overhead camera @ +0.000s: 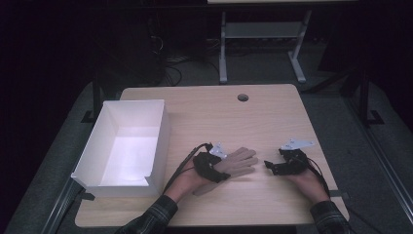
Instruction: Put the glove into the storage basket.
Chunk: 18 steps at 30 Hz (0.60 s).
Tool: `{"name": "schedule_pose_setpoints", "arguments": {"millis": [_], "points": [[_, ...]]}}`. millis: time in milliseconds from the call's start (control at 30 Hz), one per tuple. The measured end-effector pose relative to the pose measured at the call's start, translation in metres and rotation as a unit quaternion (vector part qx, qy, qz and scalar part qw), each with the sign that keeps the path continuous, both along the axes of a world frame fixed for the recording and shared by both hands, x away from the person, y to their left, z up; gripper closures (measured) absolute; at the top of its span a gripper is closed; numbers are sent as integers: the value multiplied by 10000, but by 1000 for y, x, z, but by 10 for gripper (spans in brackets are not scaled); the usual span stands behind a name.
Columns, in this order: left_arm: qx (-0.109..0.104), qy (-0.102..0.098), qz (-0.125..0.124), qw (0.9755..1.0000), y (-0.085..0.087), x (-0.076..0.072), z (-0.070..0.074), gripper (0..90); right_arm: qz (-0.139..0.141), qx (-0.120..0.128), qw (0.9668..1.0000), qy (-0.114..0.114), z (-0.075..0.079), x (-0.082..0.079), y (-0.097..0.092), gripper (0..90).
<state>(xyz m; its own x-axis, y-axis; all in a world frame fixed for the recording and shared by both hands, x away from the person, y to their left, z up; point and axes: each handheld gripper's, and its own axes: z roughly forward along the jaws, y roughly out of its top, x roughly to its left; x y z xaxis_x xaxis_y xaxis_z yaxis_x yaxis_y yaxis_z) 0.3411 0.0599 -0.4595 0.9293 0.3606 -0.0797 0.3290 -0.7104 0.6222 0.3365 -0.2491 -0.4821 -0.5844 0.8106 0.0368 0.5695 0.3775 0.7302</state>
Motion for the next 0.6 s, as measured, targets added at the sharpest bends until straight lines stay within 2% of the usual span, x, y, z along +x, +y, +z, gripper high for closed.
{"name": "schedule_pose_setpoints", "arguments": {"millis": [33,133,267,333,433,600], "points": [[19,52,-54,10000,0,0,1,466,0,0,10000,0,0,0,0,191],[-9,298,-65,9995,-1,0,3,636,10,1,10000,-5,0,0,0,194],[-8,380,-30,9993,0,1,3,665,5,4,10000,-2,0,0,0,194],[-107,518,74,9986,1,2,3,673,3,5,10000,2,0,0,0,193],[-137,602,108,9980,2,3,5,677,4,6,10000,5,0,0,0,193],[-248,661,214,9973,5,6,13,680,-3,17,10000,21,0,0,0,193]]}}
